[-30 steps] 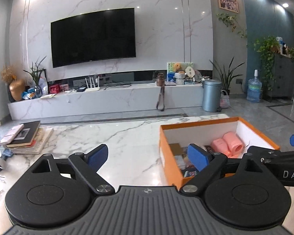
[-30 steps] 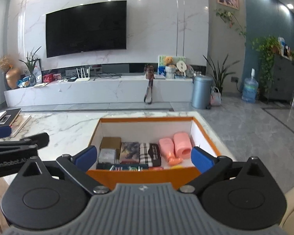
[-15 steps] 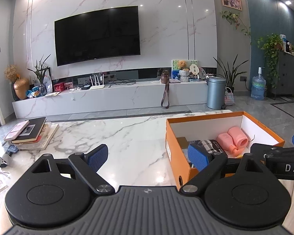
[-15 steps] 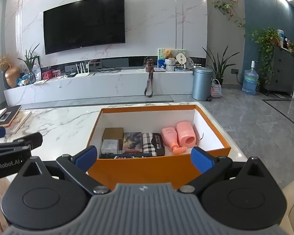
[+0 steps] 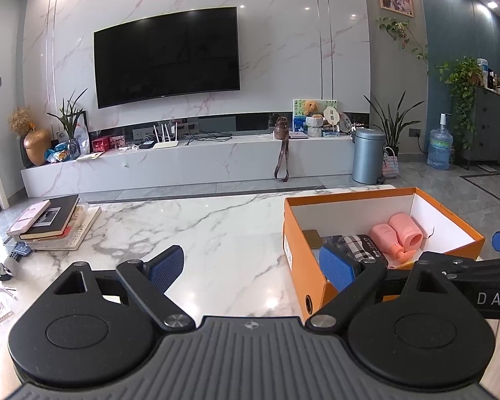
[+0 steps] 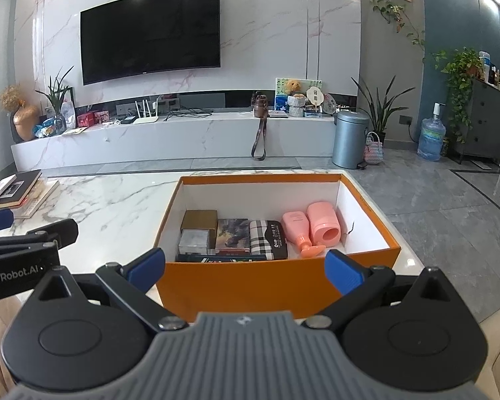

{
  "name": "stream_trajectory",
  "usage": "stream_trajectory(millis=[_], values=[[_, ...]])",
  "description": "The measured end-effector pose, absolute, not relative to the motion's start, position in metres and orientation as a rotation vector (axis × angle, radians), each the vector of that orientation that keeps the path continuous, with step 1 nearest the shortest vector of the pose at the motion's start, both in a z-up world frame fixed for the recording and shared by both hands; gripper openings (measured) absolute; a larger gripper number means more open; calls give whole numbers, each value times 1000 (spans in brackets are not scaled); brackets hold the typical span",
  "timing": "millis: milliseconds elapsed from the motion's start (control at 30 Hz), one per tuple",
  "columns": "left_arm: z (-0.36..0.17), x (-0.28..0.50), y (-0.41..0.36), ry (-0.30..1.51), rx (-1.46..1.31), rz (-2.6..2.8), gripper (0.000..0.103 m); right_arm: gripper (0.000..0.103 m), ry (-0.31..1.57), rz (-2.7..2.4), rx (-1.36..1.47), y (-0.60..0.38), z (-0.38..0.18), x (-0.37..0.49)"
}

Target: Organize rigid objects

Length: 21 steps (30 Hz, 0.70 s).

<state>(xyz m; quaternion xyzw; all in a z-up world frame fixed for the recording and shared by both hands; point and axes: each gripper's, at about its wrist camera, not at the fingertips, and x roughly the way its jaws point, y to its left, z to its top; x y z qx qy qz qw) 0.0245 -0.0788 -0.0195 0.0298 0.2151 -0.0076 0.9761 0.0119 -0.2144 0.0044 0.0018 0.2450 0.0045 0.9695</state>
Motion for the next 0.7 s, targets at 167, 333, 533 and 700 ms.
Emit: stream_trajectory(millis=[167,333,533,700], values=[[-20,24,-78,435,56,-14,103,101,494,12,-1,-213,5,12],[-19,23,-78,430,50,-17,103,101,496,13,-2,-212,4,12],[-19,23,-78,429,48,-18,103,101,501,18,-5,-210,4,12],[-18,22,-78,428,45,-19,103,101,506,21,-6,-209,3,13]])
